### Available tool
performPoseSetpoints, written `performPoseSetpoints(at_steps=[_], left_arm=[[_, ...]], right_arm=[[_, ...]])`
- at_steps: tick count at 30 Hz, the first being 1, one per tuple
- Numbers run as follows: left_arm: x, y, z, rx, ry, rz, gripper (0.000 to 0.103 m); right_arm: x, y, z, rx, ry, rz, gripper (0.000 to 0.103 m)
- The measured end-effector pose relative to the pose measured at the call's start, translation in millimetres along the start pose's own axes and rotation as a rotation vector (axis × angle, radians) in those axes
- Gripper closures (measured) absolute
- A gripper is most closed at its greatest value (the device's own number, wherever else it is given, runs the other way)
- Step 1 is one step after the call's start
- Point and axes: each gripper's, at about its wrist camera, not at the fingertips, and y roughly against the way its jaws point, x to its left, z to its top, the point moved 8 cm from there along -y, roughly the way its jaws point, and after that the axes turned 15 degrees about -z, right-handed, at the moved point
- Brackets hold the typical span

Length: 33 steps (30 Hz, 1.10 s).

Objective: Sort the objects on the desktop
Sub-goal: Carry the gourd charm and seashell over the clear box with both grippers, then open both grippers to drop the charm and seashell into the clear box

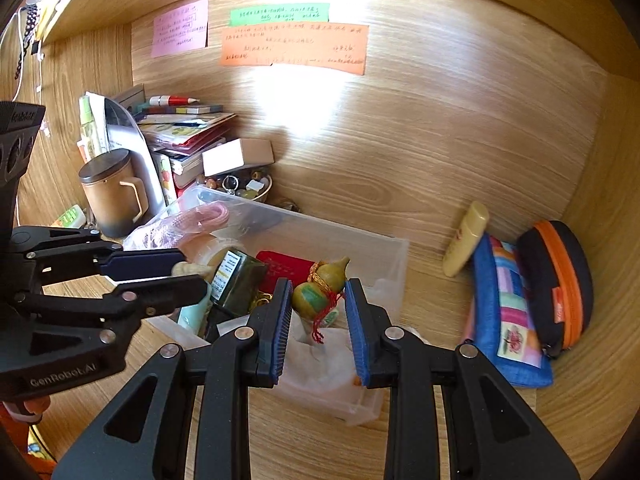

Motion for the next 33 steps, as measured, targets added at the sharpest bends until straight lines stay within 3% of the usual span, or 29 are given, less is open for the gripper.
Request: performPoseSetpoints(at_steps=[13,29,33], left_arm=[[8,-24,-6,0.068,-0.001,0.014,0.077],[5,-25,-8,0.068,-0.019,0.034,0.075],[2,-20,-6,0.051,-0.029,0.048,0.062]], right_arm=[[12,-27,-6,0.046,0.003,0.032,0.079],[8,-20,-4,0.025,0.001,0.012,0.079],[6,-15,-3,0.019,-0.002,0.001,0.078]])
